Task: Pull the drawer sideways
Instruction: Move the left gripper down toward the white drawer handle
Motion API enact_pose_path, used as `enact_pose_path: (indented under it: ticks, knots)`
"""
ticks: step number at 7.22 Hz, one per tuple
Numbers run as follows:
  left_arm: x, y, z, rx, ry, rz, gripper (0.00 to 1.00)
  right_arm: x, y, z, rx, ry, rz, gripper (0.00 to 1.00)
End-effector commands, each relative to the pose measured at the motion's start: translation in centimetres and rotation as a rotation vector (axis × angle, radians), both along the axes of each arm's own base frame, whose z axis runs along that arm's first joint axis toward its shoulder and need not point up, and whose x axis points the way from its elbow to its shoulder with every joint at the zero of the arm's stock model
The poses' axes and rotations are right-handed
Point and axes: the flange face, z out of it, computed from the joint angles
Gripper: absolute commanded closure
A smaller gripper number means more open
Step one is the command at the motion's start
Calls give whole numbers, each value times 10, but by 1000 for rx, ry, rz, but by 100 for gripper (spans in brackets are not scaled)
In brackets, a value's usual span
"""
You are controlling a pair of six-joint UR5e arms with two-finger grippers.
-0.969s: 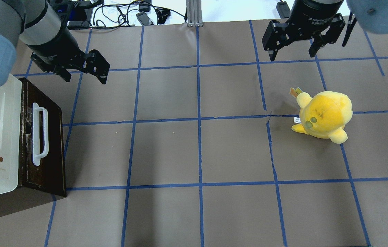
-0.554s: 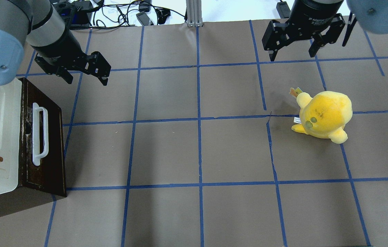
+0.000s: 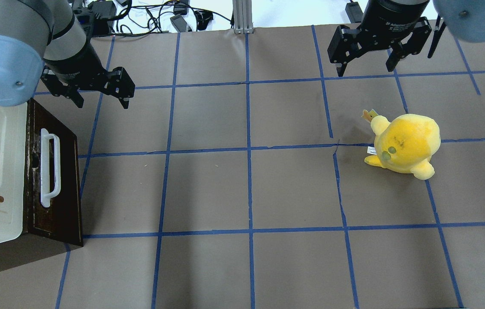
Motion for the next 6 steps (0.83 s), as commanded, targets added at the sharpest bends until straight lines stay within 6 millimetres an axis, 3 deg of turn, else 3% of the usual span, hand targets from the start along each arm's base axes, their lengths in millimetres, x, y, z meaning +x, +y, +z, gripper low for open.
enact_pose_path:
  ticks: [1,3,6]
  knots:
    - [4,-11,-33,52,-162,37,0,0,0,0,0,0,2,0]
    - [-2,-18,-66,80,-223,125,0,0,0,0,0,1,0,0]
    - [10,-32,-115,83,-369,175,0,0,0,0,0,0,0,0]
